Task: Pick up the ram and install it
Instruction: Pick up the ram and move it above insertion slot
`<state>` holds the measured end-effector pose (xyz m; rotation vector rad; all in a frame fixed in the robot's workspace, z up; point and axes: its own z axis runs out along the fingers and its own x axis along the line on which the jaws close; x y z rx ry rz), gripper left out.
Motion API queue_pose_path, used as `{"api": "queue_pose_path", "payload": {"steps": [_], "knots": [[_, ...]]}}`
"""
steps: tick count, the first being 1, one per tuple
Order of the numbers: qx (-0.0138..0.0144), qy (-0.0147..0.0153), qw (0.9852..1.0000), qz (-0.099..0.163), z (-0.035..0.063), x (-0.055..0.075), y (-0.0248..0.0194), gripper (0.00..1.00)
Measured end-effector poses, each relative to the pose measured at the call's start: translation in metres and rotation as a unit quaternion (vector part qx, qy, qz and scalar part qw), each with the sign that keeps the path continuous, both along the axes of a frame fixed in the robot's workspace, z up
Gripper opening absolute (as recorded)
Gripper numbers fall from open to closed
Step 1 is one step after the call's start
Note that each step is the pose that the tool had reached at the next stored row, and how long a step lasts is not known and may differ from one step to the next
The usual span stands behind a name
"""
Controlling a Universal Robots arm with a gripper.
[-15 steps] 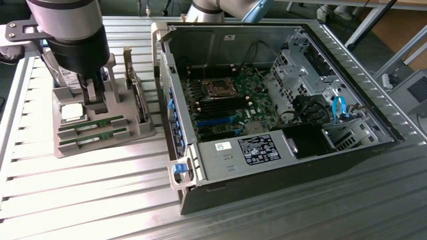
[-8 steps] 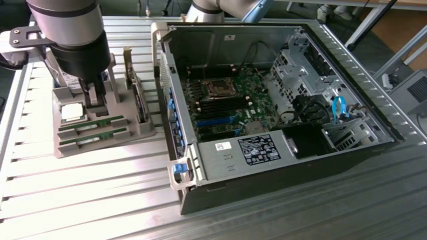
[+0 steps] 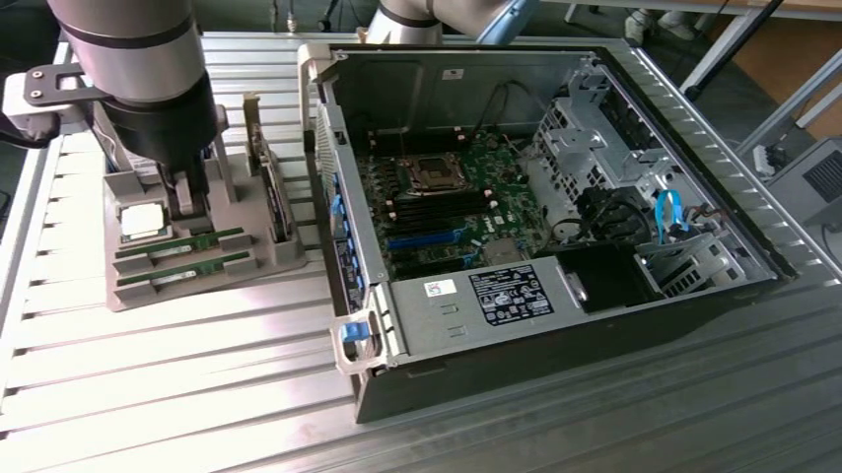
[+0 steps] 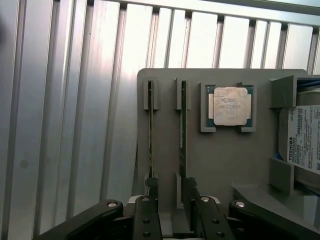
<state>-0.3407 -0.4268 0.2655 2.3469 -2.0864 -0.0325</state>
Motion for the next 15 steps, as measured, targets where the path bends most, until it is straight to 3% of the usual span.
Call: {"api": "queue_pose_path", "payload": {"steps": [15], "knots": [[0.0000, 0.0000, 1.0000, 0.005, -0.0085, 0.000, -0.0107, 0.33]]}}
